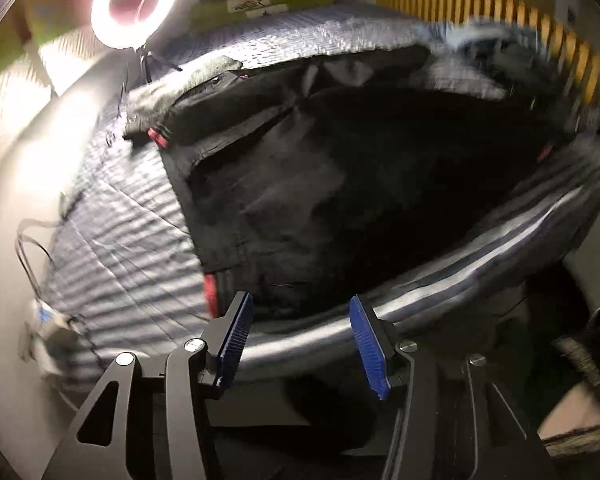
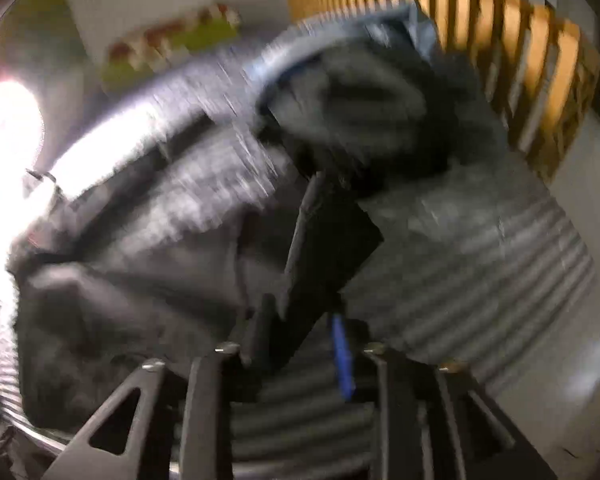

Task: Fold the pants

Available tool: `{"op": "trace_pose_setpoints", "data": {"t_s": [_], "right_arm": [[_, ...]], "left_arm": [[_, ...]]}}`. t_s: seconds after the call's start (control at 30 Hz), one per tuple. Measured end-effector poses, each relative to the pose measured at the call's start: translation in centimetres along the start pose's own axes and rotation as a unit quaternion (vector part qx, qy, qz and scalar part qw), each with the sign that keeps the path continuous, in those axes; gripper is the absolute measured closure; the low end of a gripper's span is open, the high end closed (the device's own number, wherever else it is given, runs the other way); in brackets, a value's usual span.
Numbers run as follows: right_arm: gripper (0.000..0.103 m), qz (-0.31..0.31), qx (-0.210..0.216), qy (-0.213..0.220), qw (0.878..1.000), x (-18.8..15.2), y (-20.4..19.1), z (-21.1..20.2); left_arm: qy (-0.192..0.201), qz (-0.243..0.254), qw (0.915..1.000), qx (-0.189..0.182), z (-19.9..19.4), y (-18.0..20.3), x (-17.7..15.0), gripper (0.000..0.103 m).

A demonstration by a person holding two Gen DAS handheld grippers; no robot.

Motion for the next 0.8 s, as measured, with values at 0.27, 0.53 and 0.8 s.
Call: {"op": "trace_pose_setpoints", "data": {"t_s": [0.27,0.53,0.8], "right_arm": [[0.072,0.017,0.047,0.042,0.998,0.8,-0.5,-3.3],[0.060,-0.007,0.155,0.091,0.984,6.2,-7.1,-7.2],[0.040,-0.066,0.170,0.096,0.979,15.3,-12.8,-3.8]], "left_arm": [[0.092,-0.211,0.9718,-0.052,-3.8,-7.3,3.2,0.046],[0.157,-0.277,0.9476,-0.021,-2.2,-15.4,12.3,0.036],[0.132,-0.283,0.9499,0.017,4.9,-20.5,20.4,0.022]]}}
Point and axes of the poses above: each gripper's, at about its wrist camera, not at the fingertips, and z roughly the way its jaws point, y to its right, x to its top, the point moved 7 cm from there along z, roughly the way its jaws point, and after that the axes turned 3 degrees about y, right-handed, at the moved point
